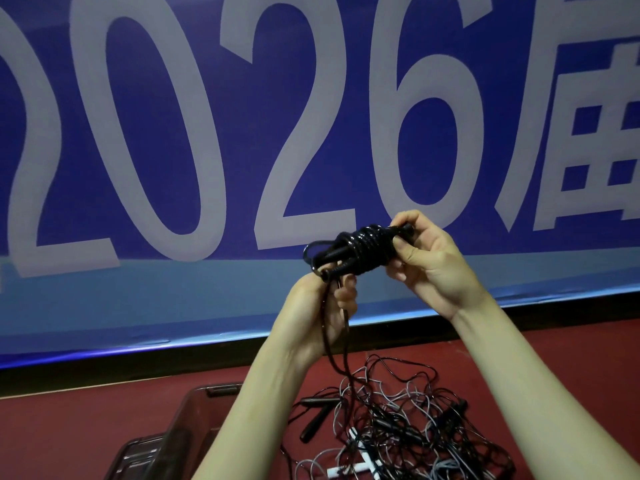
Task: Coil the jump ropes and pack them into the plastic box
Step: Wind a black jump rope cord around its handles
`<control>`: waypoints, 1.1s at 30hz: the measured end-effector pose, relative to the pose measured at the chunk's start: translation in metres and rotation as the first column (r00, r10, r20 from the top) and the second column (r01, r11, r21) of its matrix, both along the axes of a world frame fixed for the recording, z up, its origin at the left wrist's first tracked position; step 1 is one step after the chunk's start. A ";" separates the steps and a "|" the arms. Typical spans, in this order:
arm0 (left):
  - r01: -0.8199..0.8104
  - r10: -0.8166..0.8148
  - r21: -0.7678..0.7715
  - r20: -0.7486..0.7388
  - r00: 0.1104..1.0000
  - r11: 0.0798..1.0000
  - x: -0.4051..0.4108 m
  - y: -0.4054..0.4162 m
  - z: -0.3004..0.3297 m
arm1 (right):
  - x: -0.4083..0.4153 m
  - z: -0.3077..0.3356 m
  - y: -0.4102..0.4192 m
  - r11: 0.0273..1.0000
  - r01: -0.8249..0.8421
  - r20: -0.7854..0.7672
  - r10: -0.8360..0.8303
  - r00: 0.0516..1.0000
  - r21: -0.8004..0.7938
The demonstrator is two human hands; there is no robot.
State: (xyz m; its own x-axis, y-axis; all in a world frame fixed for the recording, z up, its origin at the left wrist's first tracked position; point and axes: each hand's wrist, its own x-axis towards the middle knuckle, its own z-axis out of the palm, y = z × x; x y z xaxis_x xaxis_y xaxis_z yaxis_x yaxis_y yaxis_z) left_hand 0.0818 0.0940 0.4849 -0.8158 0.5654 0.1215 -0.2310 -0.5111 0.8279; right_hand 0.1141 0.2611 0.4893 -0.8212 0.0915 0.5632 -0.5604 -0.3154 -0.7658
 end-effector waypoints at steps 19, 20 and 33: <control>-0.807 -0.057 -0.442 -0.887 0.458 0.391 -0.004 -0.016 -0.008 | -0.009 -0.013 -0.040 0.719 0.672 -0.183 -0.647 0.741 0.179; -0.810 -0.070 -0.454 -0.883 0.463 0.371 -0.006 -0.019 -0.006 | -0.009 -0.015 -0.042 0.693 0.690 -0.212 -0.657 0.723 0.207; -0.846 -0.202 -0.342 -0.938 0.282 0.410 -0.010 -0.049 0.013 | 0.009 0.000 -0.022 0.706 0.637 -0.203 -0.605 0.770 0.309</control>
